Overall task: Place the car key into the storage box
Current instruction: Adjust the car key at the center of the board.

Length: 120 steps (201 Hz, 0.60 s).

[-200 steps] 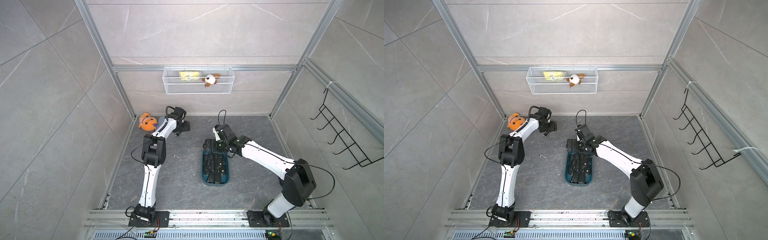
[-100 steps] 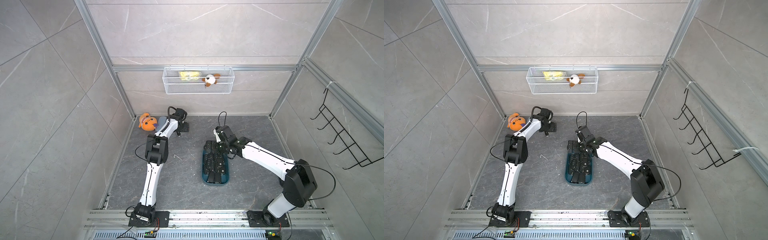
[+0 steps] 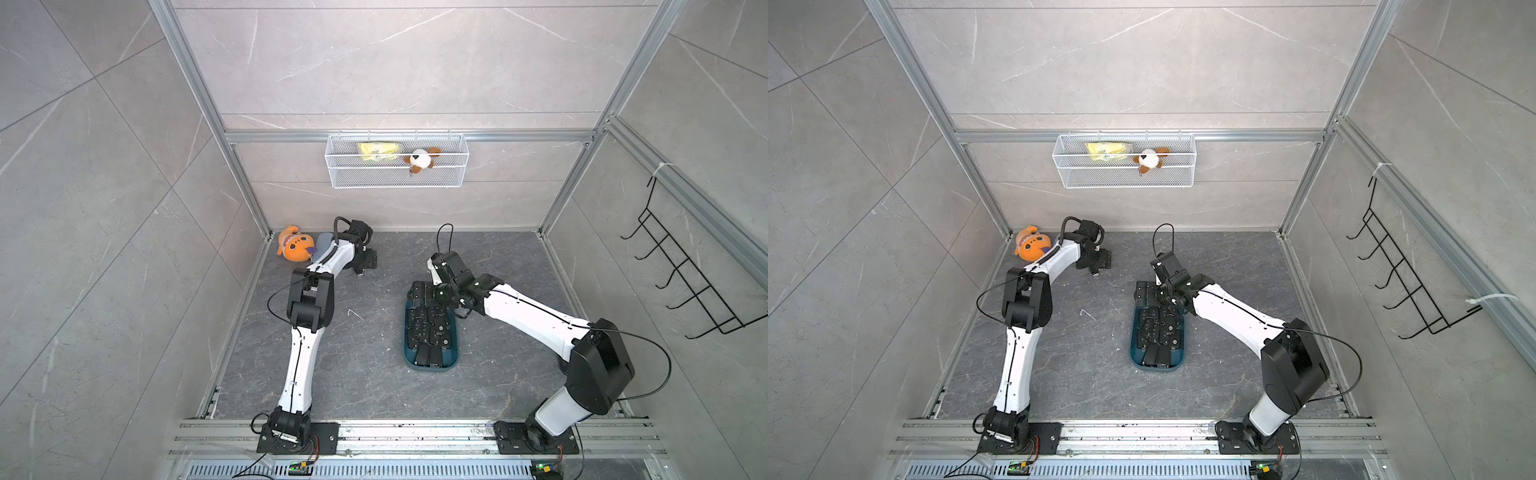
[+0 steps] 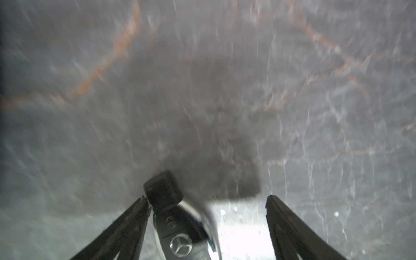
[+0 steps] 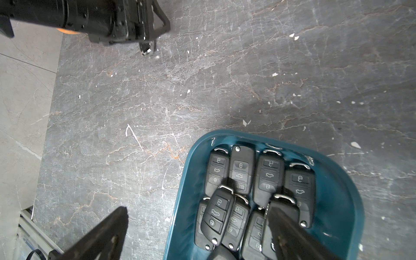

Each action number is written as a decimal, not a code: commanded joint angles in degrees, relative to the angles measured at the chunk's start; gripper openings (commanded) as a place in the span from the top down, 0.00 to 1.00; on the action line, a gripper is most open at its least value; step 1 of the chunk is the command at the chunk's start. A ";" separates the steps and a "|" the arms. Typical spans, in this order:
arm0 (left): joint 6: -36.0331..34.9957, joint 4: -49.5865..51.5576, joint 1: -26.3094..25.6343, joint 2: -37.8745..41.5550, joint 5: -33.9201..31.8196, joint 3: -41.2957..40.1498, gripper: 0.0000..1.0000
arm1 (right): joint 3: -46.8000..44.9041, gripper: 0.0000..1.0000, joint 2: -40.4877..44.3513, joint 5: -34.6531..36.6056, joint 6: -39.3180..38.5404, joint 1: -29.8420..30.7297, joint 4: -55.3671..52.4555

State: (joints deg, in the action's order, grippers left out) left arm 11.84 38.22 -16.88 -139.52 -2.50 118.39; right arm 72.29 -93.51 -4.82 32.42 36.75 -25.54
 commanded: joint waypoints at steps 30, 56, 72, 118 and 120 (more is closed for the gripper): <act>2.83 -1.13 -3.62 8.81 3.29 -8.87 0.15 | -1.71 0.01 1.89 -0.96 1.52 0.12 1.00; 3.43 -0.93 -4.06 9.38 1.85 -9.84 0.15 | -2.13 0.01 1.97 -1.11 1.77 0.07 1.28; 3.28 0.82 -4.04 7.97 -0.52 -8.08 0.16 | -2.27 0.01 1.95 -1.40 1.86 0.09 1.43; 5.08 10.82 -3.96 -1.21 -3.76 3.95 0.17 | -2.68 0.01 2.15 -1.86 2.34 0.10 1.81; 5.16 10.93 -4.04 -1.44 -3.72 4.11 0.17 | -2.68 0.01 2.21 -1.79 2.28 0.15 1.81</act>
State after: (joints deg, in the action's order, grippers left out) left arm 15.18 42.72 -21.21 -137.53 -4.47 118.02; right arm 70.46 -93.06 -6.04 33.85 36.75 -24.43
